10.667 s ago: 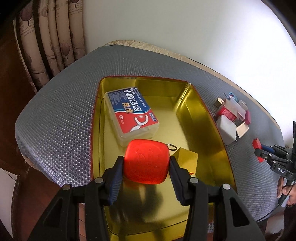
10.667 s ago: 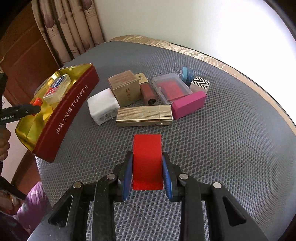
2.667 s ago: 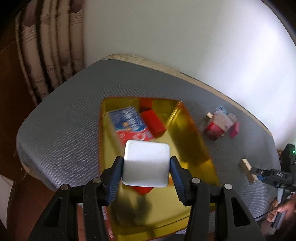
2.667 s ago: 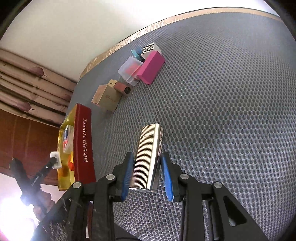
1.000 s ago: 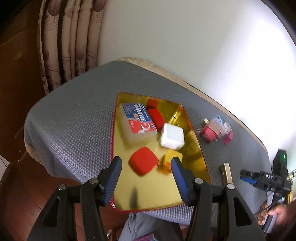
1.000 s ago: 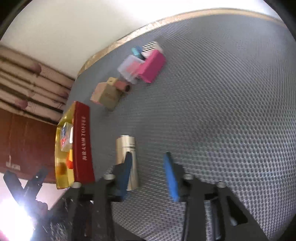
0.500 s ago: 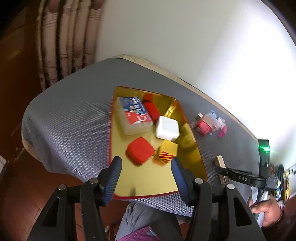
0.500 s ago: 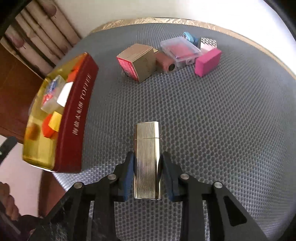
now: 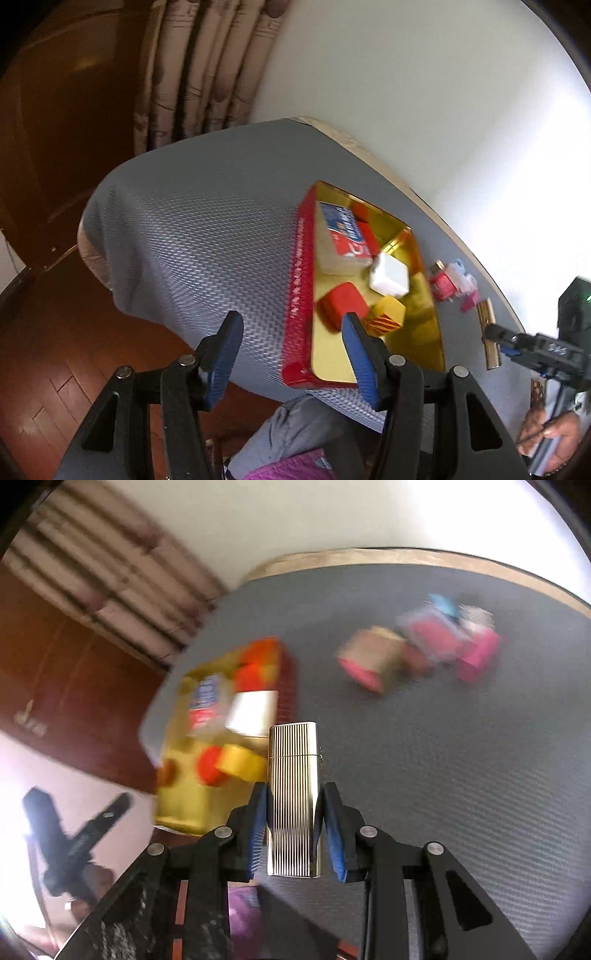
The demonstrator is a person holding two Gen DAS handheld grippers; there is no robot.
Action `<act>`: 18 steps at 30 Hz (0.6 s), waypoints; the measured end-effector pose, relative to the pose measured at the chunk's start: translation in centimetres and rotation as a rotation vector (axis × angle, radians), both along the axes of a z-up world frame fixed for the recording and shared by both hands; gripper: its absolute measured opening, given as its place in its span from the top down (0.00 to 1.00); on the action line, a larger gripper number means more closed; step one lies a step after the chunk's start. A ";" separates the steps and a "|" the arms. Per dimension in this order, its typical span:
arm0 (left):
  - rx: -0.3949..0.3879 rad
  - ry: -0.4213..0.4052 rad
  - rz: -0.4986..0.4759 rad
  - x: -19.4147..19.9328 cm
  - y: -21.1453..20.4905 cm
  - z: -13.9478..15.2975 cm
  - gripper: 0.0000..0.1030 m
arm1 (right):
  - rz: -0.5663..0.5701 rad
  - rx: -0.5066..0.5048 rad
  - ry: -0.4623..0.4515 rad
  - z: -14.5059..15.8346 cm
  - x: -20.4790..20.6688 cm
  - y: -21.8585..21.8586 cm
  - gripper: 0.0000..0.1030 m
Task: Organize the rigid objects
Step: 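Lower the gold lighter into the tray and open the right gripper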
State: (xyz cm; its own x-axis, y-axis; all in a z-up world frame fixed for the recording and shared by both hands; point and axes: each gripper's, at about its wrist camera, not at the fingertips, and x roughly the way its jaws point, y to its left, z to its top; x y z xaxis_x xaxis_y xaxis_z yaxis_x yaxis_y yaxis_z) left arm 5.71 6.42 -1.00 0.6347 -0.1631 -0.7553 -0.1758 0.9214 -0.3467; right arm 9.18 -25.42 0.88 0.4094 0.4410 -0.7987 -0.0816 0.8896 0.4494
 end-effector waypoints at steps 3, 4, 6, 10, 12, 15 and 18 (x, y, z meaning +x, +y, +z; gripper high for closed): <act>-0.001 0.009 0.016 0.1 0.5 -0.2 0.45 | 0.105 -0.012 -0.022 0.8 1.4 5.1 0.72; -0.003 0.011 0.018 0.1 0.7 -0.3 0.45 | 0.143 -0.017 -0.026 0.8 1.9 6.7 0.72; -0.007 0.014 0.023 0.1 0.9 -0.4 0.45 | 0.200 -0.019 -0.024 0.7 2.7 9.4 0.72; 0.005 0.010 0.025 0.1 0.8 -0.4 0.45 | 0.254 -0.019 0.009 -0.9 4.5 13.5 0.72; 0.018 0.005 0.024 0.1 0.6 -0.4 0.45 | 0.263 -0.014 0.026 -1.6 5.2 14.8 0.72; 0.056 0.000 0.018 0.2 0.2 -0.4 0.45 | 0.262 0.013 0.055 -2.8 6.5 16.3 0.72; 0.073 0.001 0.008 0.2 0.0 -0.6 0.45 | 0.260 0.013 0.075 -3.7 7.2 17.1 0.72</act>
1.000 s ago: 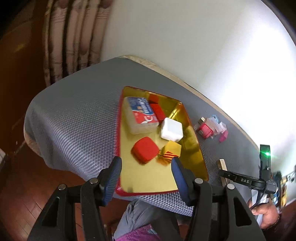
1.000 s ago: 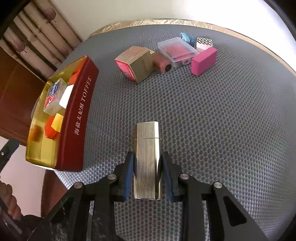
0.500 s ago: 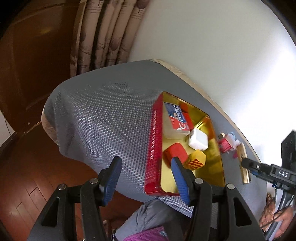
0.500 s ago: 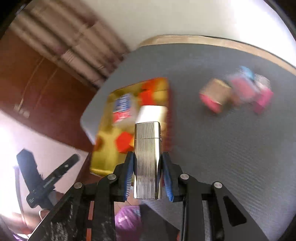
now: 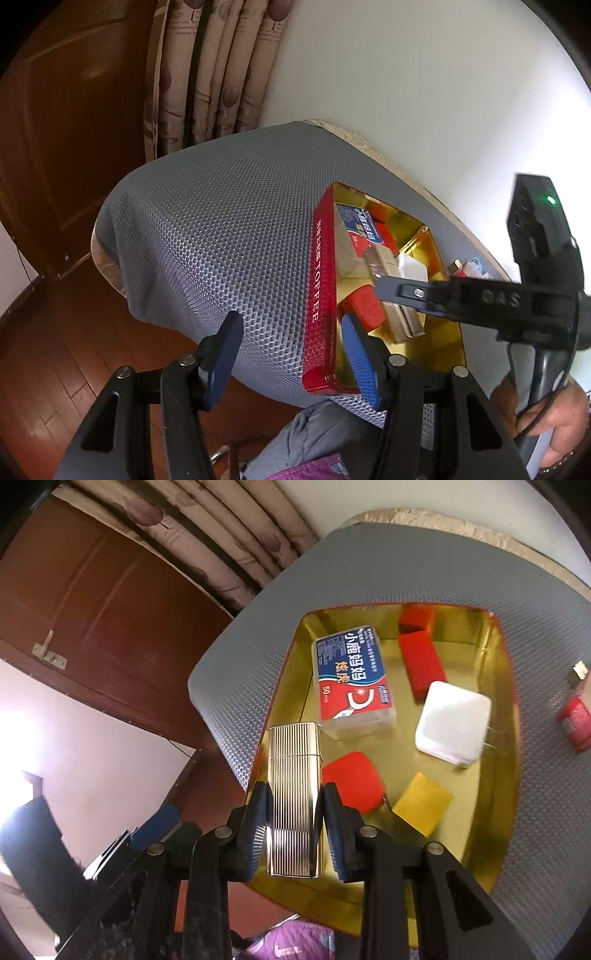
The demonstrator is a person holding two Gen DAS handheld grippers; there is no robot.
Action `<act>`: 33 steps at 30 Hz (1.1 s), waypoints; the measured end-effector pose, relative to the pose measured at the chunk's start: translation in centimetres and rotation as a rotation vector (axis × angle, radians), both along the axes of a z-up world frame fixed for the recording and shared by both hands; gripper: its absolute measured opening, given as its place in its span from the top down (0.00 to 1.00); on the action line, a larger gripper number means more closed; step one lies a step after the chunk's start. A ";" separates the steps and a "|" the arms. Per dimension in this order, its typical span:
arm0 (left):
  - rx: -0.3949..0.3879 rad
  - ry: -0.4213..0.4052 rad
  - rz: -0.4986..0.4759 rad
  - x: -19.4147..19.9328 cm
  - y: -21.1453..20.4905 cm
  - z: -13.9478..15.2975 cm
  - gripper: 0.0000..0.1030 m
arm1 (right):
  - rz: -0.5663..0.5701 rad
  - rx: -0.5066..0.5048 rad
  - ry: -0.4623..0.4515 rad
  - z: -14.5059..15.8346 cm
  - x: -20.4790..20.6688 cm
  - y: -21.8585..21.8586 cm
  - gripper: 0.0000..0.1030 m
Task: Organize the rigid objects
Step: 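Lower the gold lighter into the tray and open the right gripper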
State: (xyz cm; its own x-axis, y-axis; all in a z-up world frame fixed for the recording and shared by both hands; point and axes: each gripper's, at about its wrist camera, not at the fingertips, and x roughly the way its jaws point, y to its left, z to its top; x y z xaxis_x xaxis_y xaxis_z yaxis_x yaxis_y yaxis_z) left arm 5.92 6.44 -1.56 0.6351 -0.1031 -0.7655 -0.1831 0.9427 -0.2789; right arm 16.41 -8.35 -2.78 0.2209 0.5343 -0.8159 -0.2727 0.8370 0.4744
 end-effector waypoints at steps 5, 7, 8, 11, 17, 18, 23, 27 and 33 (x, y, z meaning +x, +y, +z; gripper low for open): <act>-0.007 0.014 -0.009 0.2 0.1 -0.4 0.45 | -0.011 0.013 0.025 -1.0 1.2 0.4 0.72; -0.008 0.020 -0.007 0.3 0.3 -0.5 0.45 | -0.010 0.010 0.026 -1.2 1.2 0.3 0.72; -0.010 0.023 -0.007 0.3 0.4 -0.6 0.45 | -0.012 0.008 0.028 -1.4 1.3 0.4 0.72; -0.023 0.033 -0.006 0.5 0.7 -0.9 0.45 | -0.017 0.006 0.033 -1.7 1.9 1.0 0.72; -0.015 0.036 -0.013 0.5 0.4 -1.0 0.45 | -0.025 0.002 0.038 -2.1 2.1 1.1 0.72; -0.006 0.037 -0.017 0.4 0.2 -1.0 0.45 | -0.030 0.003 0.039 -2.2 2.2 1.2 0.72; 0.034 0.022 -0.029 0.4 -0.4 -0.7 0.45 | -0.036 -0.003 0.033 -2.3 2.5 1.6 0.72; 0.062 0.013 -0.037 0.3 -0.7 -0.5 0.45 | -0.042 0.006 0.035 -2.4 2.5 1.6 0.71; 0.081 0.014 -0.045 0.4 -0.8 -0.5 0.45 | -0.049 0.021 0.013 -1.8 2.6 1.5 0.71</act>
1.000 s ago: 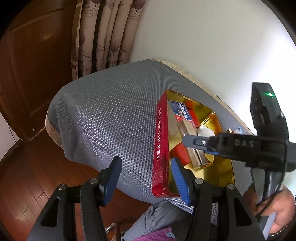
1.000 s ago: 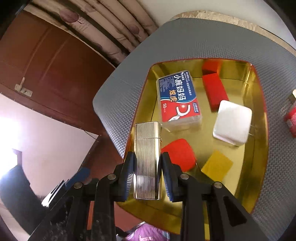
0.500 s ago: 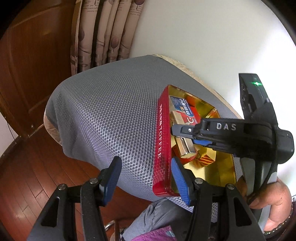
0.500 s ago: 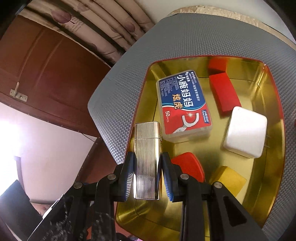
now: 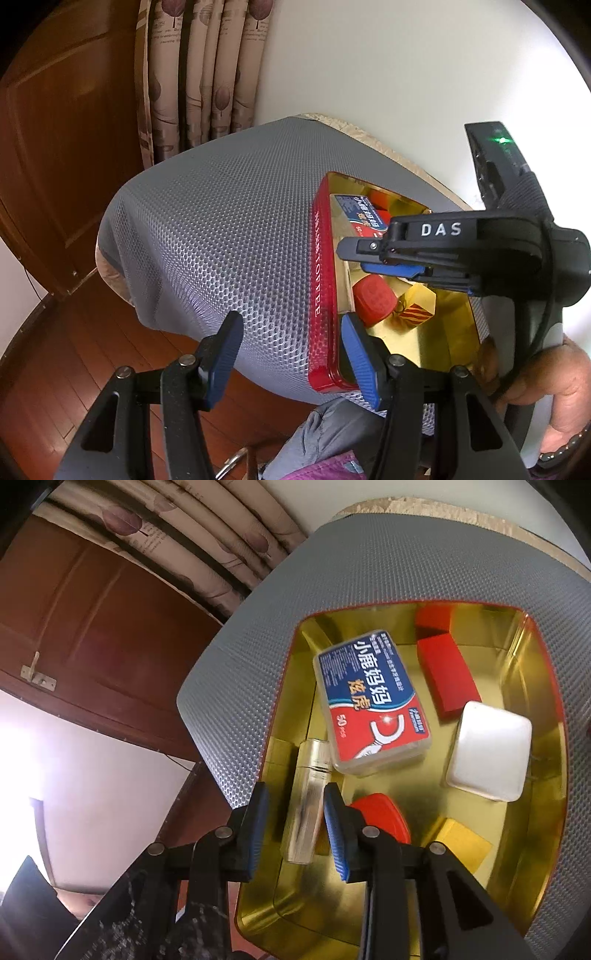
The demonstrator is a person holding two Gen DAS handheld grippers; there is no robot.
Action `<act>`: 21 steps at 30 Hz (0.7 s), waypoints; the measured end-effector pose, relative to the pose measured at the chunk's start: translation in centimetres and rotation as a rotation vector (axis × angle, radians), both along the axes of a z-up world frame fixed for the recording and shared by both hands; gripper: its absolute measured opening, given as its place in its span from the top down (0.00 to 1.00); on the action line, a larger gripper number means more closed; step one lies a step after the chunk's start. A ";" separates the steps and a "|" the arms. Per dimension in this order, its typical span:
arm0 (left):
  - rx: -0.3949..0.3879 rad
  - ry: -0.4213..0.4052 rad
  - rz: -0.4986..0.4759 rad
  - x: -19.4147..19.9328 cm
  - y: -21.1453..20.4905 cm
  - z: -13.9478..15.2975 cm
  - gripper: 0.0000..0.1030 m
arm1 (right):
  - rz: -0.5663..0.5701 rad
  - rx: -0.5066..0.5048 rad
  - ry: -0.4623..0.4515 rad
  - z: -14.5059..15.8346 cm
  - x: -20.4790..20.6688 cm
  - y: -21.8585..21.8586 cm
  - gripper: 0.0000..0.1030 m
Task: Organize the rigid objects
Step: 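Lower the gold lighter into the tray and open the right gripper, then move the left tool to the brown paper box beside the items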
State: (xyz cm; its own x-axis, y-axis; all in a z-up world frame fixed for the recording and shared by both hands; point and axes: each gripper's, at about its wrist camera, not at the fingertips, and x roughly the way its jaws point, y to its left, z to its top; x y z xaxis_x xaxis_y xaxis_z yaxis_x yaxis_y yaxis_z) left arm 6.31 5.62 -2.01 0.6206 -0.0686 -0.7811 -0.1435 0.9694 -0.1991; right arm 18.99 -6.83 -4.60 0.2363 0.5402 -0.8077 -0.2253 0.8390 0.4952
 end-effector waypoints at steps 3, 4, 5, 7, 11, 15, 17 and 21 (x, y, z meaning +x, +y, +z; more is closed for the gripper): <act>0.016 0.002 -0.004 0.1 -0.1 0.0 0.45 | 0.004 0.009 -0.017 0.7 -0.6 -0.3 0.71; 0.020 0.002 -0.006 0.1 -0.1 -0.1 0.45 | 0.007 0.014 -0.028 1.0 -0.9 -0.5 0.71; 0.023 0.001 -0.008 0.1 -0.2 -0.1 0.45 | 0.012 0.020 -0.047 1.5 -1.4 -0.8 0.70; 0.033 -0.002 -0.012 0.0 -0.3 -0.1 0.45 | 0.016 0.013 -0.103 2.3 -2.7 -2.0 0.66; 0.056 -0.011 -0.022 -0.1 -0.6 0.1 0.45 | -0.048 -0.056 -0.229 3.3 -6.5 -6.9 0.48; 0.093 -0.033 -0.037 -0.6 -1.6 0.5 0.45 | -0.212 -0.239 -0.310 2.3 -10.1 -15.0 0.37; 0.113 -0.051 -0.053 -0.8 -2.2 0.8 0.45 | -0.298 -0.364 -0.295 1.0 -11.3 -19.4 0.37; 0.151 -0.082 -0.130 -1.1 -4.6 1.7 0.45 | -0.464 -0.550 -0.273 -0.9 -13.9 -27.9 0.37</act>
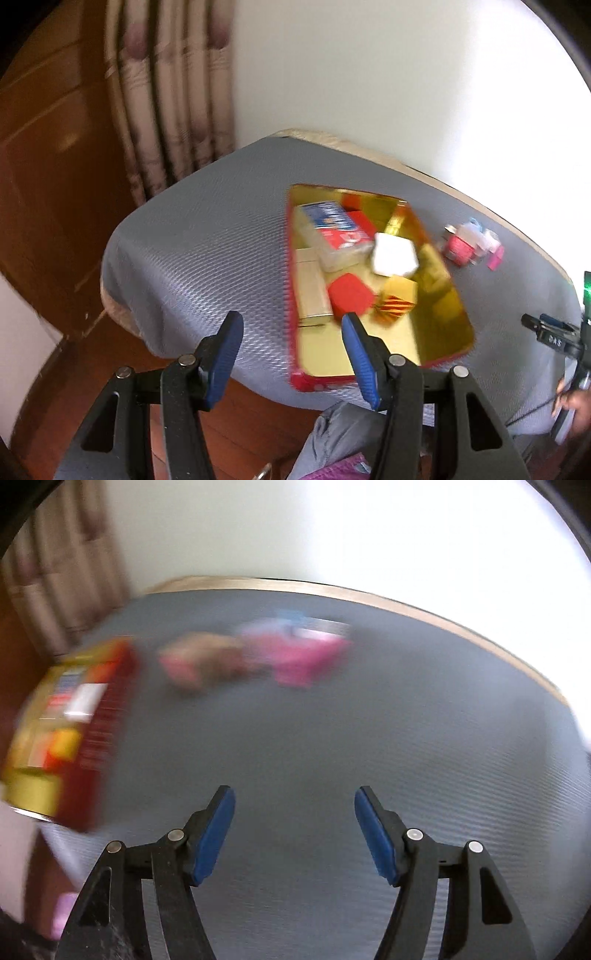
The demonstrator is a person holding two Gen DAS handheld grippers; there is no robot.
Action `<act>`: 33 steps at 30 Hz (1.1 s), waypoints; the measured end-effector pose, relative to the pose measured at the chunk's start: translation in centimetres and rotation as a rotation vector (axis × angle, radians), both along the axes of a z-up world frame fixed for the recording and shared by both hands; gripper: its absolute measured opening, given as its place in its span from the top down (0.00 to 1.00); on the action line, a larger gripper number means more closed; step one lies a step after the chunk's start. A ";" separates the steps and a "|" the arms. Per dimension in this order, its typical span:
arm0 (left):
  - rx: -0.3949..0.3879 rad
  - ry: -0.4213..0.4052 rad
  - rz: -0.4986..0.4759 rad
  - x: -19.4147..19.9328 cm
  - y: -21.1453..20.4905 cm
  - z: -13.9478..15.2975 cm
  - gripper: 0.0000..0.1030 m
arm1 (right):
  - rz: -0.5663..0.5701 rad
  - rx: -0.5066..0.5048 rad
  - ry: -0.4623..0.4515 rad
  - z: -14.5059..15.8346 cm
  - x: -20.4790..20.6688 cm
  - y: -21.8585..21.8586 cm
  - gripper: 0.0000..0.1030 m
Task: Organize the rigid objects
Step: 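Move the left tool to the brown paper box beside the items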
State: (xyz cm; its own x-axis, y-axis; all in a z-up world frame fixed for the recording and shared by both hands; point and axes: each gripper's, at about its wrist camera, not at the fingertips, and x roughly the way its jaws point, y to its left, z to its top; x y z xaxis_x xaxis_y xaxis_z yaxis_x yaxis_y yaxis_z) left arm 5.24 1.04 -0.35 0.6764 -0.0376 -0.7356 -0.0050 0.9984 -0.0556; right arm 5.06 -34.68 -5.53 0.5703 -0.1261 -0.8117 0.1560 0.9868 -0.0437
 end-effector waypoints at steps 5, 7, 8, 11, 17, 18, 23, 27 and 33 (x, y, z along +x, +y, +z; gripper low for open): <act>0.024 0.005 -0.240 0.7 -6.1 1.5 0.45 | -0.138 -0.029 0.005 -1.6 -2.4 -7.0 0.28; 0.034 0.010 -0.320 1.5 -8.7 2.1 0.45 | -0.166 0.032 0.003 -2.2 -2.9 -8.4 0.25; 0.038 0.013 -0.370 2.1 -10.3 2.4 0.43 | -0.165 0.049 -0.034 -2.2 -3.5 -8.7 0.23; 0.044 0.035 -0.477 5.3 -14.9 3.0 0.40 | -0.146 0.022 -0.039 -2.3 -3.7 -8.2 0.19; 0.080 0.109 -0.566 12.3 -20.8 1.5 0.39 | -0.095 0.017 -0.052 -2.3 -3.8 -7.3 0.15; 0.094 0.117 -0.589 13.2 -21.5 1.0 0.39 | -0.087 0.027 -0.053 -2.2 -3.7 -7.3 0.14; 0.188 0.122 -0.637 16.0 -24.2 -0.9 0.39 | -0.052 0.050 -0.050 -2.4 -3.8 -6.9 0.09; 0.144 0.183 -0.665 17.9 -24.4 -2.1 0.39 | -0.041 0.060 -0.050 -2.4 -3.7 -6.7 0.07; 0.117 0.246 -0.667 20.0 -24.6 -3.7 0.39 | -0.028 0.063 -0.040 -2.5 -3.5 -6.4 0.04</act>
State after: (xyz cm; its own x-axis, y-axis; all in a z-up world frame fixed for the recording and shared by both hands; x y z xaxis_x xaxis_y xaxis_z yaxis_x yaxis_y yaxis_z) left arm 25.19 -23.59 -4.05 0.3512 -0.2963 -0.8882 0.6094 0.7925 -0.0234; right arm 1.51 -41.11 -8.07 0.5992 -0.0916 -0.7953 0.1837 0.9827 0.0253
